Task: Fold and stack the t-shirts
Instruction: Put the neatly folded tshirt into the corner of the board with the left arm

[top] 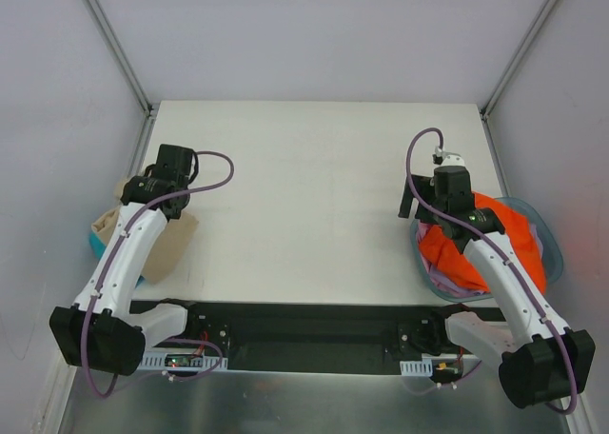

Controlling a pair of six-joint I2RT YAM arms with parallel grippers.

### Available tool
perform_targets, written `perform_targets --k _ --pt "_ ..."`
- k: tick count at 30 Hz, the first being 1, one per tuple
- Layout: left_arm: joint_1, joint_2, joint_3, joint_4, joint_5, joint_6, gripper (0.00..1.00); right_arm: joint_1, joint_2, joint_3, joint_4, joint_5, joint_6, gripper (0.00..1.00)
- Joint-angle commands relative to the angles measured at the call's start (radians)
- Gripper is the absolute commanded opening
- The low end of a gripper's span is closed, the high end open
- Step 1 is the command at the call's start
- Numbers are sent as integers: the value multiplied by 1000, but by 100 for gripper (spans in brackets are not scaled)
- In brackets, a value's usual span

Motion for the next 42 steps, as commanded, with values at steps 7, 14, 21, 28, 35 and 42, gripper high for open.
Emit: perform_targets --k 7,14,21,28,35,42 --pt "6 -111 84 -103 41 46 0 -10 -6 3 31 24 -9 97" --pt "47 -102 -1 -90 130 89 0 -15 -2 3 23 32 -9 97" --pt "198 -7 -105 177 107 290 0 -20 -5 -1 16 46 -10 97" --pt "303 159 -128 569 72 445 0 -24 17 0 8 58 -9 97" --pt "351 366 -111 709 38 505 28 -30 24 2 -3 84 -40 97" --pt "340 409 -29 717 -33 490 99 -33 35 5 -4 84 -40 97"
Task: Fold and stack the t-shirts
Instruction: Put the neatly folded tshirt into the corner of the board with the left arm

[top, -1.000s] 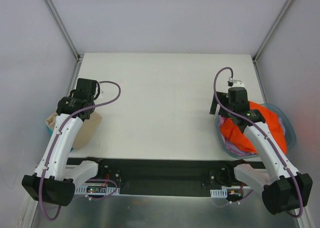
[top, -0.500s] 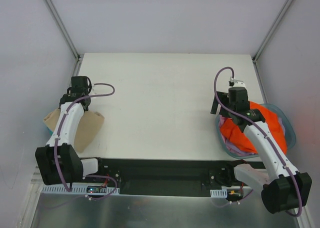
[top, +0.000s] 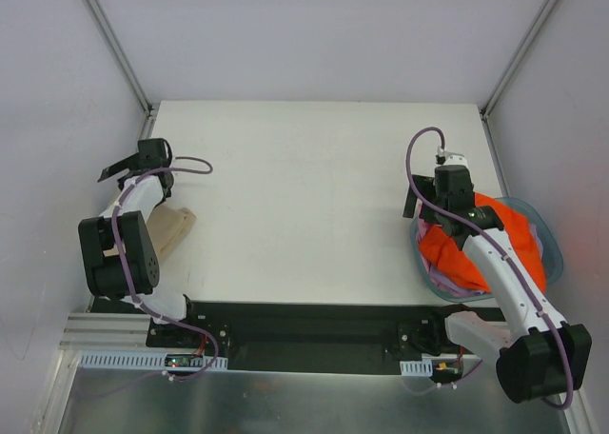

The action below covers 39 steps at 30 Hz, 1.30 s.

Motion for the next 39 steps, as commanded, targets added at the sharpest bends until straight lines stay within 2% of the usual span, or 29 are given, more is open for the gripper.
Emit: perform_targets --k 1,6,9,10,12,13,14,15,16,17,18,21,22,24,27,29,34,39 --pt "-13 -33 131 41 -69 -28 99 -7 8 5 4 21 -11 97" --pt "-111 -88 223 36 -94 -123 99 -9 21 5 15 -6 -2 97" --pt "-194 -96 315 21 -108 -315 99 -9 21 6 20 -26 1 97" --pt "-258 -96 360 -35 -103 -432 99 -10 21 6 20 -31 2 97" --pt "-329 -99 406 -127 -34 -572 99 -10 16 3 20 -35 4 97" --pt "-378 -105 459 -233 16 -741 99 -10 16 5 18 -43 4 97" --pt "-395 -110 487 -278 102 -833 99 -12 10 5 17 -48 4 97" --pt "-398 -117 516 -316 309 -931 99 -12 7 3 18 -52 4 97" --pt "-397 -134 553 -358 454 -1088 99 -13 4 3 18 -55 4 97" --pt "-397 -146 552 -369 569 -1158 99 -15 1 3 17 -61 4 97" --pt "-397 -157 546 -366 836 -1217 99 -15 -4 -1 15 -68 4 97" --pt "-400 -160 497 -297 1161 -1413 99 -16 -10 -9 21 -92 9 97" --pt "-403 -138 472 -288 1250 -1540 99 -16 -10 -14 36 -110 9 97" --pt "-420 -113 439 -275 1265 -1632 99 -18 -4 -18 50 -138 41 97" --pt "-490 -145 316 -249 1071 -1671 99 -18 -18 -37 76 -172 59 97" --pt "-521 -226 200 -205 962 -1677 99 -16 -42 -61 102 -192 70 97" --pt "-536 -451 -153 99 963 -1763 99 -16 -85 -101 178 -219 87 97" --pt "-536 -565 -289 113 819 -1768 99 -16 -117 -126 184 -184 114 97"
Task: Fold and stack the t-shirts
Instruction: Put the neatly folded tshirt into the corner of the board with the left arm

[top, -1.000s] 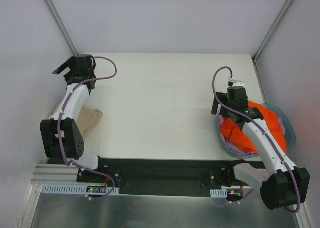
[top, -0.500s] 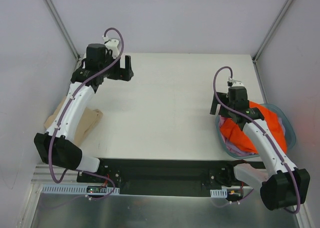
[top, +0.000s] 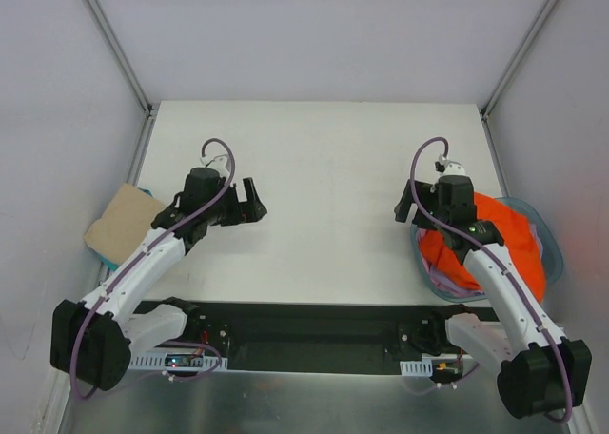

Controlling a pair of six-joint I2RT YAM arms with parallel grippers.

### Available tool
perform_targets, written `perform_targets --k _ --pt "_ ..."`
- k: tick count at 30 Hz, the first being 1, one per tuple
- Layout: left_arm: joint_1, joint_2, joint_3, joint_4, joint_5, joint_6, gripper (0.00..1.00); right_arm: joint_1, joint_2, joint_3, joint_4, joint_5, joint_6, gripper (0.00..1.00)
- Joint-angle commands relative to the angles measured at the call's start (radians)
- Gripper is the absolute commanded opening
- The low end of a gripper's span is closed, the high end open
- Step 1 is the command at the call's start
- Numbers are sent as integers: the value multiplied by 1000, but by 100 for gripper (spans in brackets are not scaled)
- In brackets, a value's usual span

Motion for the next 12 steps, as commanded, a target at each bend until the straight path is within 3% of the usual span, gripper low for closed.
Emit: perform_targets --k 1,12 --pt "6 -104 -81 140 -122 -49 99 -4 -43 -10 64 9 39 97" --pt "8 -249 -121 121 -230 -36 99 -4 -112 -43 99 3 50 97"
